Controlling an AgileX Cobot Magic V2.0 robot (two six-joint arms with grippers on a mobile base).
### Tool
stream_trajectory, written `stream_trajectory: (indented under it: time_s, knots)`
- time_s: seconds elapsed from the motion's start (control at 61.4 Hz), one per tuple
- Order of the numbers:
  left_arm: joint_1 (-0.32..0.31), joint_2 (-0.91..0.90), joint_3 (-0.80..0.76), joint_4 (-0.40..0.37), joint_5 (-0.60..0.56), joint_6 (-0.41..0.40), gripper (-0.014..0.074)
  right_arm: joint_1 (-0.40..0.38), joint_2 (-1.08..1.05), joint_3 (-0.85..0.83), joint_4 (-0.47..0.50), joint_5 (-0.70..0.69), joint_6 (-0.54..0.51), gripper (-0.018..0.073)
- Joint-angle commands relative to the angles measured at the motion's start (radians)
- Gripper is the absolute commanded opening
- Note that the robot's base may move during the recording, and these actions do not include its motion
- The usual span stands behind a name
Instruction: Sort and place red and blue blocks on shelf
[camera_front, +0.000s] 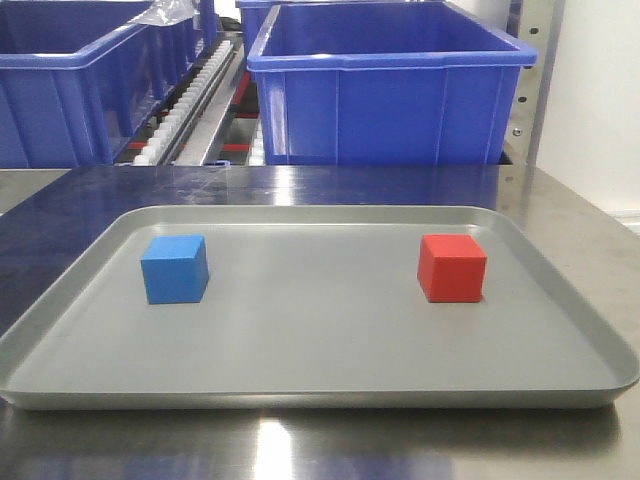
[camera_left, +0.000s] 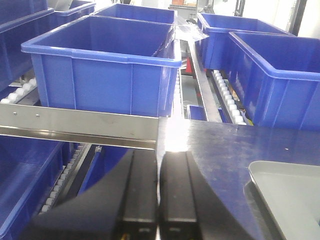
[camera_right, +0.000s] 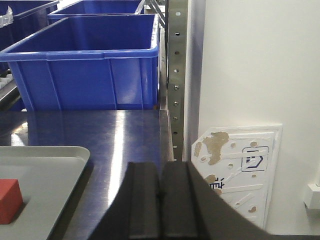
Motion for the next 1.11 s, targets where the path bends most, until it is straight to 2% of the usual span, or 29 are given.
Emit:
stream_trajectory:
  time_s: [0.0, 0.619, 0.83, 1.01, 1.091]
  knots:
    - [-0.001, -0.008, 0.023, -0.005, -0.078, -0.007, 0.0122, 0.000, -0.018, -0.024, -0.002, -0.088, -0.005, 0.0022]
    - [-0.001, -0.008, 0.023, -0.005, -0.078, -0.007, 0.0122, 0.000, -0.018, -0.027, -0.002, -0.123, -0.005, 0.0022]
    - [-0.001, -0.008, 0.023, -0.005, -0.078, -0.007, 0.0122, 0.001, 0.027, -0.139, -0.002, 0.053, -0.005, 0.0022]
    - [-0.001, -0.008, 0.023, -0.005, -0.078, -0.007, 0.0122, 0.001, 0.172, -0.279, -0.002, 0.272, -0.006, 0.0022]
    - [-0.001, -0.008, 0.023, -0.005, -0.078, -0.007, 0.0122, 0.001, 0.250, -0.329, -0.002, 0.330, -0.009, 0.0022]
